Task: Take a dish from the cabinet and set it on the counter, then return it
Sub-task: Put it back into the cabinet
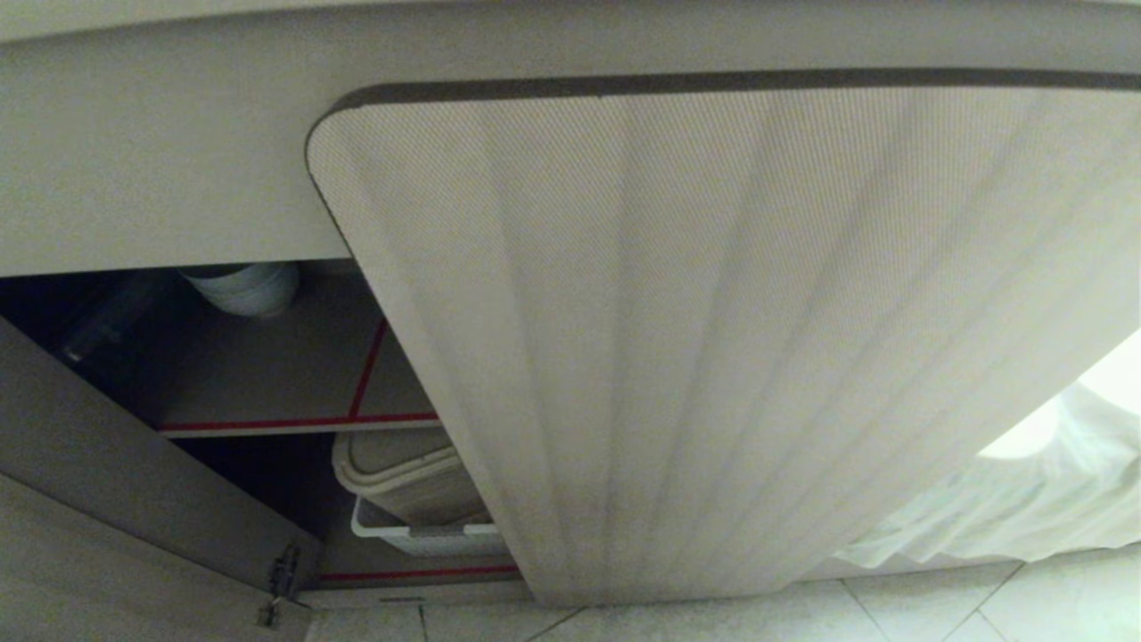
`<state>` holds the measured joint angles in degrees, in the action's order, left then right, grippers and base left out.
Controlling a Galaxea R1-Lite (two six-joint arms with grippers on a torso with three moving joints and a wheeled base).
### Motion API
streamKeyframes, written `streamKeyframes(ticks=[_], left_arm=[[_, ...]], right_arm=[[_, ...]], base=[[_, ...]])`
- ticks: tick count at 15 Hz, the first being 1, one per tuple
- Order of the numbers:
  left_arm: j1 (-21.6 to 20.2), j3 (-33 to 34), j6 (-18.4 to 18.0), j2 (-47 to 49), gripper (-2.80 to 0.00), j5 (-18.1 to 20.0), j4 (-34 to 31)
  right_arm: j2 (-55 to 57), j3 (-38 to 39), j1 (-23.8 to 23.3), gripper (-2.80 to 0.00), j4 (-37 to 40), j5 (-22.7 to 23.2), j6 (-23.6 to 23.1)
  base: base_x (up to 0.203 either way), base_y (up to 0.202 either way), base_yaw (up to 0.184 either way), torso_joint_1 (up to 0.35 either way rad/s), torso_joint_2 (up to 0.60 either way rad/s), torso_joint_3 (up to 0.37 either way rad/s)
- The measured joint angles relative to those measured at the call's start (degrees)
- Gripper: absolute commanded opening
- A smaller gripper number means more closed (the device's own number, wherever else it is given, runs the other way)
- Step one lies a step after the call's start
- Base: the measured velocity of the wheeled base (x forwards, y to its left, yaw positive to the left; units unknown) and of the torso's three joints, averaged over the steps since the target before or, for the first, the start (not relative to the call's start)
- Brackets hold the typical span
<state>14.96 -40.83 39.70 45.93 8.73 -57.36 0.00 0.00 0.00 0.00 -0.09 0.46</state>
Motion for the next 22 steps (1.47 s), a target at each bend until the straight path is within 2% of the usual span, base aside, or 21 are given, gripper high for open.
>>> streamKeyframes(ticks=[4, 11, 17, 21, 22], left_arm=[[0.0, 1.0, 3.0, -1.9, -2.80, 0.0, 0.4], [-0.1, 3.6, 3.8, -4.7, -2.80, -1.7, 0.6], [-0.8, 4.8, 6.4, -5.7, -2.80, -2.7, 1.0], [-2.1, 10.0, 7.0, -6.3, -2.80, -5.9, 10.9], [-2.1, 10.6, 7.2, -6.4, -2.80, -5.9, 11.5]], right_arm=[[0.0, 0.0, 0.0, -2.80, 0.0, 0.0, 0.0], [0.0, 0.0, 0.0, -2.80, 0.0, 0.0, 0.0], [0.0, 0.0, 0.0, -2.80, 0.0, 0.0, 0.0], [0.0, 0.0, 0.0, -2.80, 0.0, 0.0, 0.0], [0.0, 0.0, 0.0, -2.80, 0.0, 0.0, 0.0]], base=[[0.000, 0.000, 0.000, 0.000, 0.00, 0.000], [0.000, 0.000, 0.000, 0.000, 0.00, 0.000], [0.000, 0.000, 0.000, 0.000, 0.00, 0.000], [0.000, 0.000, 0.000, 0.000, 0.00, 0.000], [0.000, 0.000, 0.000, 0.000, 0.00, 0.000]])
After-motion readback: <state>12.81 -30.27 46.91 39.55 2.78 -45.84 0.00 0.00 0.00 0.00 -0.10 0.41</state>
